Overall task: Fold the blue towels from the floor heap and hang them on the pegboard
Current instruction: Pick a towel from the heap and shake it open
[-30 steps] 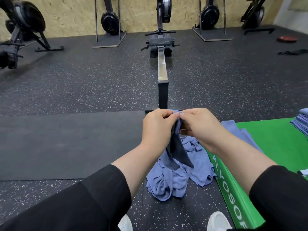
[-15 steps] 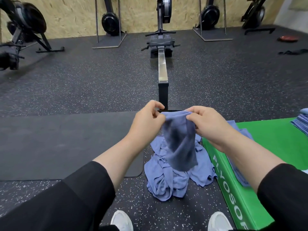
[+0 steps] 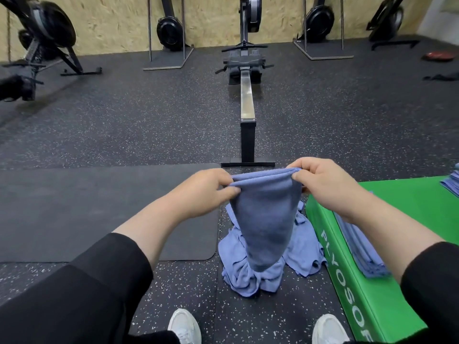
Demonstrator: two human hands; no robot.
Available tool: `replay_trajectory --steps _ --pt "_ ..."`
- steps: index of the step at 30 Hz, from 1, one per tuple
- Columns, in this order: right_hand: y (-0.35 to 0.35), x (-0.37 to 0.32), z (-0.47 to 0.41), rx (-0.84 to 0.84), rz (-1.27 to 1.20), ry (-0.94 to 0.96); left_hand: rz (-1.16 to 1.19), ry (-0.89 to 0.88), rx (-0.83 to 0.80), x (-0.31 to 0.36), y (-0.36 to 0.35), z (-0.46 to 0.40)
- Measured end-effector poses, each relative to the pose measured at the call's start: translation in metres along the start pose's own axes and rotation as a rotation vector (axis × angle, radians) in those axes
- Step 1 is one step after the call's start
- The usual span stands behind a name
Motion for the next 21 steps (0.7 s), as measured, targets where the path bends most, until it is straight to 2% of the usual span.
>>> replay_trajectory --steps 3,8,13,18,21 --pt "0.001 0.008 -0.003 0.013 0.104 -0.011 0.078 -0.016 0.088 0.007 0.017 0.001" --pt "0.004 0.006 -0.008 0.066 0.146 0.048 0.128 0.053 0.244 0.006 0.029 0.0" --pt "0.014 -0.015 -0.006 0.124 0.173 0.14 0.13 0.023 0.371 0.009 0.048 0.001" --pt "0.013 -0.016 -0.006 0.146 0.186 0.14 0.21 0.011 0.337 0.013 0.044 -0.001" --pt "0.015 -0.021 -0.004 0.182 0.113 0.165 0.147 0.016 0.314 0.018 0.046 -0.003"
Point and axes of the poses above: each hand's wrist, its own z-axis away from the middle knuckle, its own y-axis out of the back of the hand, x = y × z, the point moved 7 cm from there along -z, towards the middle knuckle, and after that the axes turned 2 degrees about x, right-handed, at the moved point
